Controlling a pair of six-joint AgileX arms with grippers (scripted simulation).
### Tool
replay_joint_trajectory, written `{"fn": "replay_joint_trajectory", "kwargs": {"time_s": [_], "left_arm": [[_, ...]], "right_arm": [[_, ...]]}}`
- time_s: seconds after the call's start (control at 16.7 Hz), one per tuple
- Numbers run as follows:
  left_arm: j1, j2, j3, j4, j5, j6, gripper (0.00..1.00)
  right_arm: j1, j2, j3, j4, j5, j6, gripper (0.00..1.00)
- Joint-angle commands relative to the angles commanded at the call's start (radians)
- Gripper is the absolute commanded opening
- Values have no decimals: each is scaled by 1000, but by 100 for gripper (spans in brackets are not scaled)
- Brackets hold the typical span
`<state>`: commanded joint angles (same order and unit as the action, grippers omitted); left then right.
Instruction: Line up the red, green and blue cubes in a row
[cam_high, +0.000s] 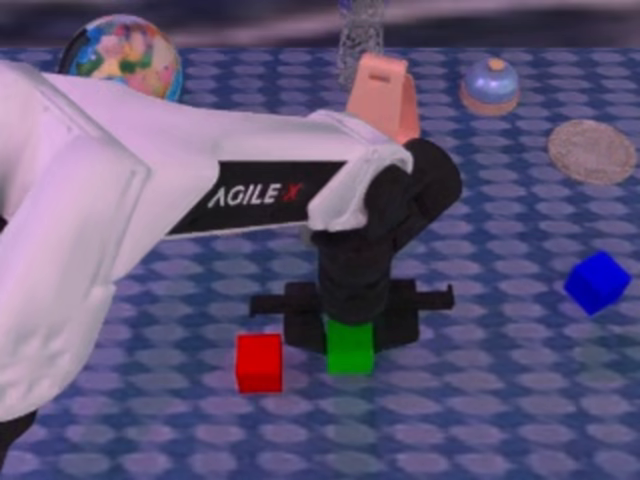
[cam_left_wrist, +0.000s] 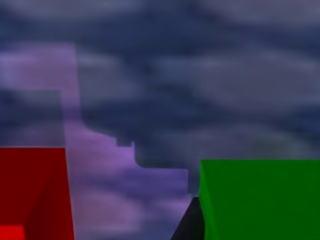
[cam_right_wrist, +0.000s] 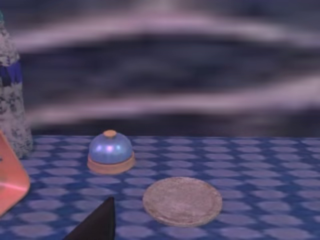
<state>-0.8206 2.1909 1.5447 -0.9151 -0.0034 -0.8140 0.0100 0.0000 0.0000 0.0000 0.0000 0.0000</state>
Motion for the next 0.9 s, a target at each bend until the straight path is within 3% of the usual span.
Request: {"fn": "replay_joint_trajectory", "kwargs": {"time_s": [0.06, 0.84, 0.9], "left_arm": [[0, 0, 0, 0, 0, 0, 0], [0, 0, 0, 0, 0, 0, 98], [0, 0, 0, 0, 0, 0, 100]], "right_arm": [[0, 0, 0, 0, 0, 0, 100], [0, 0, 0, 0, 0, 0, 100], [0, 0, 0, 0, 0, 0, 100]]}}
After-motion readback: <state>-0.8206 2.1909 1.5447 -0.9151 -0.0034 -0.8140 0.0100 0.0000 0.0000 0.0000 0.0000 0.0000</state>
